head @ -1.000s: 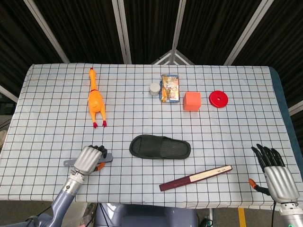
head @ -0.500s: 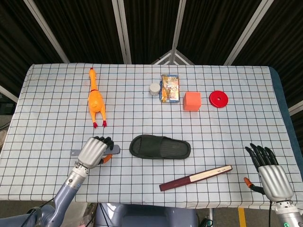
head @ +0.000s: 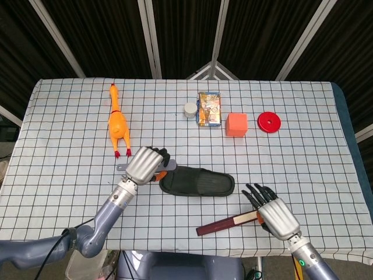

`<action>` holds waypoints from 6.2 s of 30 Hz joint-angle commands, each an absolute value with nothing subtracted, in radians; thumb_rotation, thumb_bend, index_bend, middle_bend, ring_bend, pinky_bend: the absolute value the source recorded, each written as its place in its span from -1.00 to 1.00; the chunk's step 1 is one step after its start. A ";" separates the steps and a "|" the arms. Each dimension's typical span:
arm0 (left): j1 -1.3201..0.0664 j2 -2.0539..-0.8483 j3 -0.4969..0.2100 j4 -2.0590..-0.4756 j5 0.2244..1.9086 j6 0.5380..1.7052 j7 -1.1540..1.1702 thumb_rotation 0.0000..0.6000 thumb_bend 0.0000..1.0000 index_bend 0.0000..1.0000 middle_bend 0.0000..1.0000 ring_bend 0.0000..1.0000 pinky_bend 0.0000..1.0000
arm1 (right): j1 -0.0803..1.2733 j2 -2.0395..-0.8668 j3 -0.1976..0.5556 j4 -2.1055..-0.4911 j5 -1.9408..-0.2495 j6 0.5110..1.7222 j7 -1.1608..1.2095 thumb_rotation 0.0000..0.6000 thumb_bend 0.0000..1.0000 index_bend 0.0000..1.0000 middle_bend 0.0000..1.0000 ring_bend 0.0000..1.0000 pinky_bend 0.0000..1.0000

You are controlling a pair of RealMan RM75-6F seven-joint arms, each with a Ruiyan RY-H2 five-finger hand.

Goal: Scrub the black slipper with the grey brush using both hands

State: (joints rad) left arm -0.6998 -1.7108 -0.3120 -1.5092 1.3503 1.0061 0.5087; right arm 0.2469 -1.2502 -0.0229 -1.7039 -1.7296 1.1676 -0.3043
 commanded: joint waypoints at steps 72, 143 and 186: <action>-0.915 -1.842 -0.263 -1.453 1.061 0.970 0.671 1.00 0.18 0.16 0.41 0.18 0.27 | 0.510 -1.591 -0.010 -1.664 -1.476 0.881 -0.608 1.00 0.59 -1.00 -0.96 -0.99 -0.65; -0.881 -1.658 -0.209 -1.714 0.956 1.090 0.720 1.00 0.17 0.16 0.40 0.18 0.27 | 0.421 -1.448 -0.052 -1.823 -1.493 1.209 -0.780 1.00 0.10 -1.00 -1.00 -1.00 -0.93; -0.572 -1.490 0.240 -1.600 1.479 1.202 0.840 1.00 -0.79 -0.48 -0.21 -0.31 -0.06 | 0.210 -1.205 -0.053 -1.719 -1.529 1.438 -0.280 1.00 0.10 -1.00 -1.00 -1.00 -0.96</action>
State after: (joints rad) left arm -0.5744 -1.4873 0.2421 -1.6027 1.4800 1.2047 0.8418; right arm 0.2101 -1.2052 -0.0535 -1.7198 -1.5284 1.4384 -0.2802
